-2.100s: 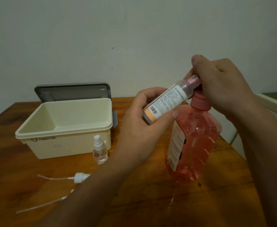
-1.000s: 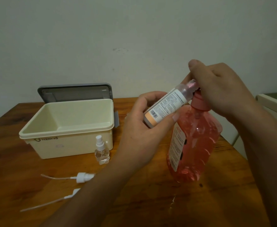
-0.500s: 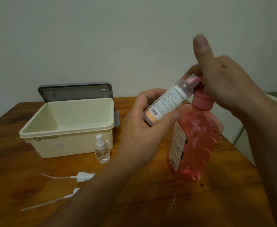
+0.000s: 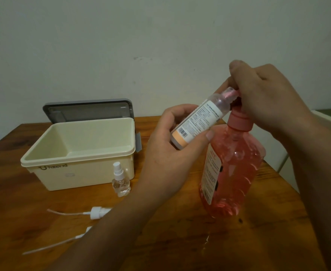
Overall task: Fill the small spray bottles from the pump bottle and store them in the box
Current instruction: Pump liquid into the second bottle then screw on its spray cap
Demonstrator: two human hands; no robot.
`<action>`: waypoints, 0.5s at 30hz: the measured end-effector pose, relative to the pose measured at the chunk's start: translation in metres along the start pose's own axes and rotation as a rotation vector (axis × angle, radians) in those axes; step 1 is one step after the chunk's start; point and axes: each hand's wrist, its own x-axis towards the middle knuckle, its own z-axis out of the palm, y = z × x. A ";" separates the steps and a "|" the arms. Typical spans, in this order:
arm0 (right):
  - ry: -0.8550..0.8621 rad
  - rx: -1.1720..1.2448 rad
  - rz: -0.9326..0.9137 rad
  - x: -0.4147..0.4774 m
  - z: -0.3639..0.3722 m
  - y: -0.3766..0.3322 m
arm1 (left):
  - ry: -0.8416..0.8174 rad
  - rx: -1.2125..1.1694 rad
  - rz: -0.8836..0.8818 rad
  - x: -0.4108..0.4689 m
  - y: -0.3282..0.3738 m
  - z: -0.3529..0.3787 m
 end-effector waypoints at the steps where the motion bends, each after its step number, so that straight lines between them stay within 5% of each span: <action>1: 0.001 -0.002 -0.001 0.001 0.001 0.001 | -0.001 -0.001 0.003 0.000 0.000 0.000; 15: 0.011 0.032 -0.005 -0.001 0.001 0.004 | 0.015 0.011 -0.014 -0.001 -0.001 0.002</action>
